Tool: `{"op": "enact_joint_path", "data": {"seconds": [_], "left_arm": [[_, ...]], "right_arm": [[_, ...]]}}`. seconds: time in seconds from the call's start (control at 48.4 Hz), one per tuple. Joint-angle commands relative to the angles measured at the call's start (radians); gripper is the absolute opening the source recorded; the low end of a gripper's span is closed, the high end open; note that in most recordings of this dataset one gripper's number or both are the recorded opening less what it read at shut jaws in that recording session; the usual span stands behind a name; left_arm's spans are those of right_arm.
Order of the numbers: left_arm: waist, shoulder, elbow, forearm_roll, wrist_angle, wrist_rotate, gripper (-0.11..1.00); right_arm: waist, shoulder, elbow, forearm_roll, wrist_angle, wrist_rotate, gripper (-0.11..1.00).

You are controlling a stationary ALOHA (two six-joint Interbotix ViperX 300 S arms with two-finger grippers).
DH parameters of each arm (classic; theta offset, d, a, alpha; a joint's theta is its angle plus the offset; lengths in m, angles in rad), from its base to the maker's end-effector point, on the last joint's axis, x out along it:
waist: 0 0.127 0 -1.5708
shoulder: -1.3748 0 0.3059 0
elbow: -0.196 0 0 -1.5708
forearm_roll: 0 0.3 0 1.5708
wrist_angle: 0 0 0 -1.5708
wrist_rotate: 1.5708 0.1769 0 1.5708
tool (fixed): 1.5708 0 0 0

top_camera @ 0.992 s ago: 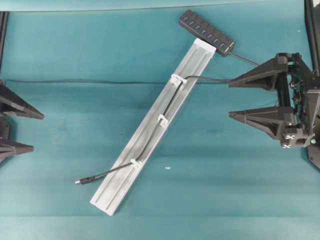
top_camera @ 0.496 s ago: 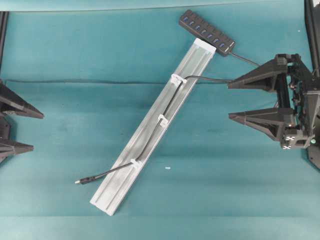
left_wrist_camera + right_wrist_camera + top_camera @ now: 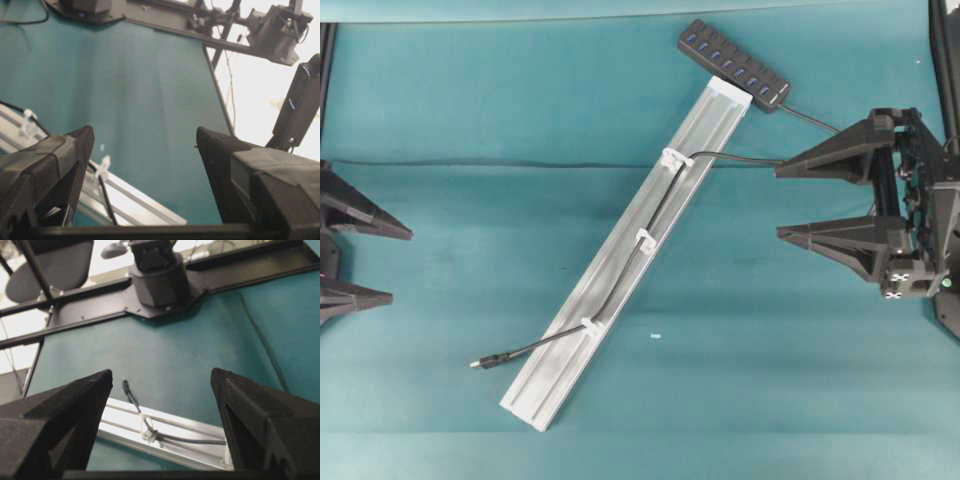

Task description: Pass the USB cable through three rings with both arms.

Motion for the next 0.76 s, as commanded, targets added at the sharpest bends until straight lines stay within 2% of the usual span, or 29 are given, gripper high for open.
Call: {"op": "enact_joint_path", "data": {"seconds": [0.0, 0.744], "left_arm": [[0.002, 0.008, -0.012, 0.002, -0.009, 0.003, 0.90], [0.002, 0.012, -0.009, 0.002, -0.012, 0.015, 0.90]], "right_arm": [[0.003, 0.006, -0.009, -0.002, -0.011, 0.009, 0.86], [0.006, 0.011, -0.005, -0.002, -0.012, 0.008, 0.86]]}}
